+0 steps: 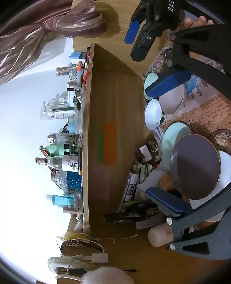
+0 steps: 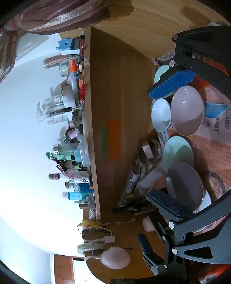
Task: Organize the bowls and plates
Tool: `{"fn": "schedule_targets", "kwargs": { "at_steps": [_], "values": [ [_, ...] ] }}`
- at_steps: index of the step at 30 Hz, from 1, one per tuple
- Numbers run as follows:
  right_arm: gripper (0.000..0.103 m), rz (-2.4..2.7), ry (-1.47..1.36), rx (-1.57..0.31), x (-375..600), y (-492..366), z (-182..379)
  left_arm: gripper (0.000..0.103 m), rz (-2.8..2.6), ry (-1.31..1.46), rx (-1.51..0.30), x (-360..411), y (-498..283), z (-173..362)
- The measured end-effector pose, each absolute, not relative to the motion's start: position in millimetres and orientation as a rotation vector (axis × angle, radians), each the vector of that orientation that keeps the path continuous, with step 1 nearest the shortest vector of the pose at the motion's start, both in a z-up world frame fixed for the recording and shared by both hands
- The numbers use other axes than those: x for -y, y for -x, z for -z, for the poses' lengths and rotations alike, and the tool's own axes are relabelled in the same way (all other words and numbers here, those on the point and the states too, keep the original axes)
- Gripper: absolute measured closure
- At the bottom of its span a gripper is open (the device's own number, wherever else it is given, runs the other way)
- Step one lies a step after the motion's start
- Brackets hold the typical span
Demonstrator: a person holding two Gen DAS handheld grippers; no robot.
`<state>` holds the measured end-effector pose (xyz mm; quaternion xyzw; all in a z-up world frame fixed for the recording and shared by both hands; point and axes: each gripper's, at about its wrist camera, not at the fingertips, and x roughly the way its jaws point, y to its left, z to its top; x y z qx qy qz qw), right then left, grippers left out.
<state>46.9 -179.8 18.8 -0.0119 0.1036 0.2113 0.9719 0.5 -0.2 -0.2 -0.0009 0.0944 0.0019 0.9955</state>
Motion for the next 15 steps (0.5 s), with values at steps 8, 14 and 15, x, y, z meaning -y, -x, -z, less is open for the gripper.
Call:
{"fn": "schedule_targets", "kwargs": {
  "at_steps": [8, 14, 15],
  "values": [
    [0.0, -0.434, 0.007, -0.232, 180.5, -50.5, -16.0, 0.0, 0.003, 0.012, -0.216, 3.1, -8.9, 0.4],
    [0.0, -0.428, 0.02, -0.227, 178.3, -48.9, -15.1, 0.0, 0.009, 0.028, -0.207, 2.8, -8.1, 1.6],
    [0.0, -0.429, 0.022, -0.227, 177.5, -48.7, -14.6, 0.0, 0.008, 0.031, -0.207, 0.4, -8.0, 3.3]
  ]
}}
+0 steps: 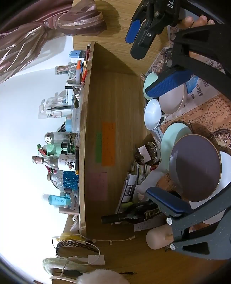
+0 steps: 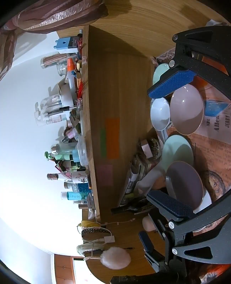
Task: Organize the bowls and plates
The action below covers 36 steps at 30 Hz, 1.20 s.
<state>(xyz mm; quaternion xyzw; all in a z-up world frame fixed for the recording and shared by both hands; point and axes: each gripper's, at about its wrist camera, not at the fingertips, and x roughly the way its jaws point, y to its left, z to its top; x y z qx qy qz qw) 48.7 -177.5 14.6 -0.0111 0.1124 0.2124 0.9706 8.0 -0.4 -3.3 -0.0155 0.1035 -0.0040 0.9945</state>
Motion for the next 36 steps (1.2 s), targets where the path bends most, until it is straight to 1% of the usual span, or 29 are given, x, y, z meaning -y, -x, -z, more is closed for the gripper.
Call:
{"fn": "schedule_targets", "kwargs": {
  "at_steps": [36],
  "values": [
    [0.0, -0.447, 0.022, -0.217, 173.5, -47.0, -16.1, 0.0, 0.01, 0.027, -0.192, -2.5, -5.1, 4.8]
  ]
}}
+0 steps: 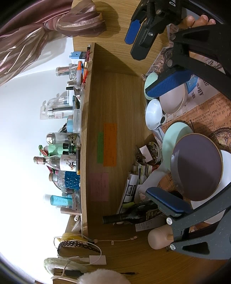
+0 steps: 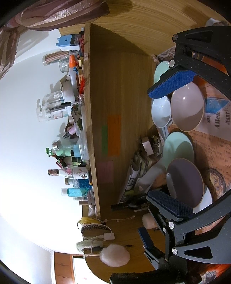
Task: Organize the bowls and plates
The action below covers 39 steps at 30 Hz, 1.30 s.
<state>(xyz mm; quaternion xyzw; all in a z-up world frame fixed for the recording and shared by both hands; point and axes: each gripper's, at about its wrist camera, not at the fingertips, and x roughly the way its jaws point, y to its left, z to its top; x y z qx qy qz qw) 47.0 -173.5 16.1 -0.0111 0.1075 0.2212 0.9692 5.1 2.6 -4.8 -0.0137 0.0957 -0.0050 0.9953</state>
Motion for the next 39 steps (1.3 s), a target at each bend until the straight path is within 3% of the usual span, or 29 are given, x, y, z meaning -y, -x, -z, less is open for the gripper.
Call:
{"fn": "schedule_targets", "kwargs": {
  "at_steps": [39],
  "values": [
    [0.0, -0.438, 0.018, -0.242, 169, -57, -8, 0.0, -0.005, 0.009, -0.211, -3, -12, 9]
  ]
}}
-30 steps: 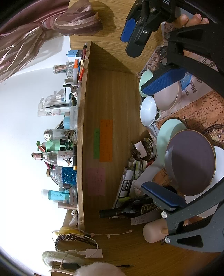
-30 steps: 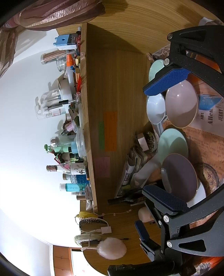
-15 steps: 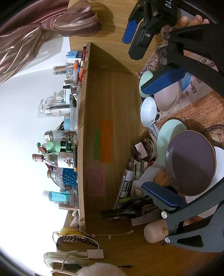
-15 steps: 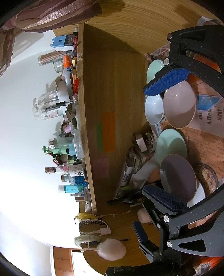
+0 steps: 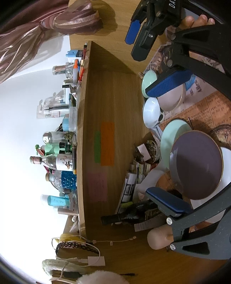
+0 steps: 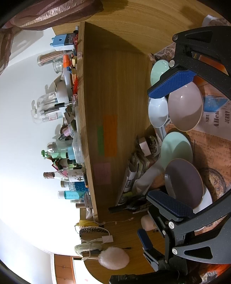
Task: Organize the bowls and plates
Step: 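Lower both grippers onto the dark purple plate rim and close them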
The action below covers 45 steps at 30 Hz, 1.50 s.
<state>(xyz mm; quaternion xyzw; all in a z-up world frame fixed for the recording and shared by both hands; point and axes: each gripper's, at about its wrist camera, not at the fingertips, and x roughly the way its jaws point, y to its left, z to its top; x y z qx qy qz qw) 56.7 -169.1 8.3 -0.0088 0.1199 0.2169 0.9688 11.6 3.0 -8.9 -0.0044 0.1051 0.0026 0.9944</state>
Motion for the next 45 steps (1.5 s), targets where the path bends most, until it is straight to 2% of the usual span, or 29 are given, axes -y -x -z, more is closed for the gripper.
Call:
{"fn": "schedule_targets", "kwargs": {
  "at_steps": [8, 19, 23, 27, 30, 35, 37, 43, 45],
  "values": [
    [0.0, -0.445, 0.029, -0.274, 153, -71, 8, 0.0, -0.037, 0.022, -0.264, -32, -19, 21],
    [0.002, -0.546, 0.029, -0.513, 120, -120, 61, 0.001, -0.086, 0.092, -0.471, -102, -59, 72],
    [0.017, -0.564, 0.038, -0.618, 107, -137, 83, 0.012, -0.111, 0.106, -0.544, -125, -74, 91],
    [0.027, -0.575, 0.044, -0.705, 94, -151, 100, 0.02, -0.107, 0.135, -0.628, -147, -91, 110],
    [0.035, -0.569, 0.042, -0.754, 88, -159, 110, 0.035, -0.089, 0.161, -0.697, -159, -102, 122],
    [0.052, -0.569, 0.014, -0.827, 84, -172, 121, 0.052, -0.048, 0.188, -0.791, -170, -118, 137],
    [0.055, -0.566, 0.014, -0.844, 83, -175, 125, 0.061, -0.031, 0.189, -0.822, -171, -123, 142],
    [0.07, -0.55, 0.012, -0.874, 82, -185, 134, 0.072, 0.008, 0.19, -0.878, -170, -133, 150],
    [0.08, -0.535, 0.008, -0.881, 81, -189, 136, 0.072, 0.013, 0.188, -0.885, -170, -134, 152]
  ]
}}
